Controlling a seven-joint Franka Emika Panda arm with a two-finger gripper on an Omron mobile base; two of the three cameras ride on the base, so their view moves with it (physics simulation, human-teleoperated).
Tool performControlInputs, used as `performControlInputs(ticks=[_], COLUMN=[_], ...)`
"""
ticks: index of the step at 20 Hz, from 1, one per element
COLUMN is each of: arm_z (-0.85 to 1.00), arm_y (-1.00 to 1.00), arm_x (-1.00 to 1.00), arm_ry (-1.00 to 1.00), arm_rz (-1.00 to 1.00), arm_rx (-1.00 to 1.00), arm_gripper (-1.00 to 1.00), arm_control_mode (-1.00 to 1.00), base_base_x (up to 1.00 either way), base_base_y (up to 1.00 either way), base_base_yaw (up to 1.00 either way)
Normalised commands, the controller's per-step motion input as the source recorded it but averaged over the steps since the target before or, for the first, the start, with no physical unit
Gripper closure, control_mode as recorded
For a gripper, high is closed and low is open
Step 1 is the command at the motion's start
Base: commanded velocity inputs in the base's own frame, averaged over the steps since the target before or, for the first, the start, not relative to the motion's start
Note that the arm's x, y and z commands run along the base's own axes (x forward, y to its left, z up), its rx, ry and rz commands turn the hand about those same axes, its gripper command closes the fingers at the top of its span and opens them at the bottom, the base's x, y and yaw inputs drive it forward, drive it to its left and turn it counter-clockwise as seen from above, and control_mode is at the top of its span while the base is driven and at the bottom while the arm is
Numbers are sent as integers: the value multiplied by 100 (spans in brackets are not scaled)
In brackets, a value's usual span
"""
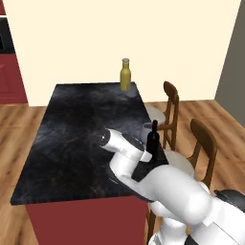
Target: There is a wine glass and glass cup on the dining counter. Place the wine bottle next to the wine glass and the juice bottle next to the glass cup.
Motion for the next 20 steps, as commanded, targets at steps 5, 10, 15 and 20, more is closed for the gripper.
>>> performControlInputs(ticks=[5, 10, 15, 20], arm_z=[35, 30, 23, 23], arm_y=[0, -5, -16, -19], arm_x=[-43, -42, -46, -53], arm_ry=[6, 4, 1, 0], arm_rz=[19, 25, 32, 33], arm_rx=[8, 5, 0, 6], arm_gripper=[-100, -100, -100, -100], arm_control_mode=[-100, -100, -100, -100], base_base_x=[0, 0, 0, 0], base_base_y=[0, 0, 0, 0], base_base_yaw=[0, 0, 0, 0])
